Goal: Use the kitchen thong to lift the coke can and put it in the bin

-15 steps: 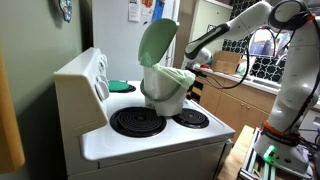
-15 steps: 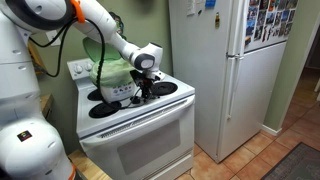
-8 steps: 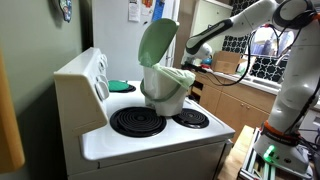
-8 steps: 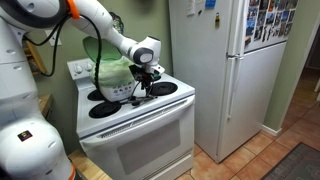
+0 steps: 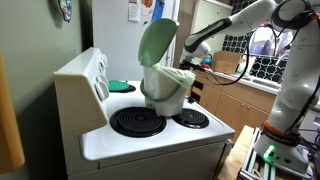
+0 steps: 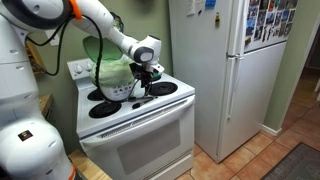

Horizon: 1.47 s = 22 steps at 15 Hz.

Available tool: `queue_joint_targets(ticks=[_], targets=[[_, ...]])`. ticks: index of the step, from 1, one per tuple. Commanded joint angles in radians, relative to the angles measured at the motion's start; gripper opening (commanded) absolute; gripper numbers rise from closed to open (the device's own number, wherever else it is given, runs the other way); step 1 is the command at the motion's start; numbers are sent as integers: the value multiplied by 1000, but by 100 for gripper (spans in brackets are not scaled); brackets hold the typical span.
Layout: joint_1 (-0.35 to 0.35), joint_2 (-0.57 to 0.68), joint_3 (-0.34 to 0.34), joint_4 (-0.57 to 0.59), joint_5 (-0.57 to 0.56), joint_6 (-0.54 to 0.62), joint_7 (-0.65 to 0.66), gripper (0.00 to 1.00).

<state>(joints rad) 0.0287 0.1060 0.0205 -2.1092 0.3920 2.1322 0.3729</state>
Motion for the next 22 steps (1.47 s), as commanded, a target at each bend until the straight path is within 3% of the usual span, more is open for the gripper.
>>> queue_joint_targets(ticks=[1,9,14,17,18,22], targets=[[29,-194,14,-96,-92,-44,140,100],[-23,-534,83,-214,-294,-192,441,100],[-39,-711,118,-284,-352,-45,409,100],[-23,-784,103,-331,-284,95,379,100],[-42,-712,123,-260,-307,21,398,100],[-44,-766,124,-297,-294,68,391,100]])
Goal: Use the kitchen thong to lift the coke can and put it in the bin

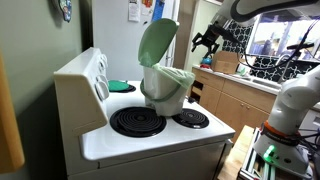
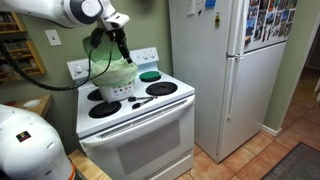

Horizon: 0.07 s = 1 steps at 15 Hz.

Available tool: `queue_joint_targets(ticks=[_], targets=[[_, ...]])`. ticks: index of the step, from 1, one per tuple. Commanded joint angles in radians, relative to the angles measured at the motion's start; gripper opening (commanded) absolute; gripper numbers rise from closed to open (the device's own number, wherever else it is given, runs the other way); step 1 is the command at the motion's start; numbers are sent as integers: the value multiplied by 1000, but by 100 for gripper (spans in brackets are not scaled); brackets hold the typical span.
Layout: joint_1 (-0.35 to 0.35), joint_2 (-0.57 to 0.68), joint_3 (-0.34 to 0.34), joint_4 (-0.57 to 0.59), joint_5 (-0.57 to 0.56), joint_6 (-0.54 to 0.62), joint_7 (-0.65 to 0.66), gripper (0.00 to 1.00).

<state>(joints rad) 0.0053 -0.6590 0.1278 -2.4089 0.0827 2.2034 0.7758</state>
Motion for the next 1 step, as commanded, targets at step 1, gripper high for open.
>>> queue_joint_targets(ticks=[1], targets=[[-21,-2,16,-1,15,0,-12,100]])
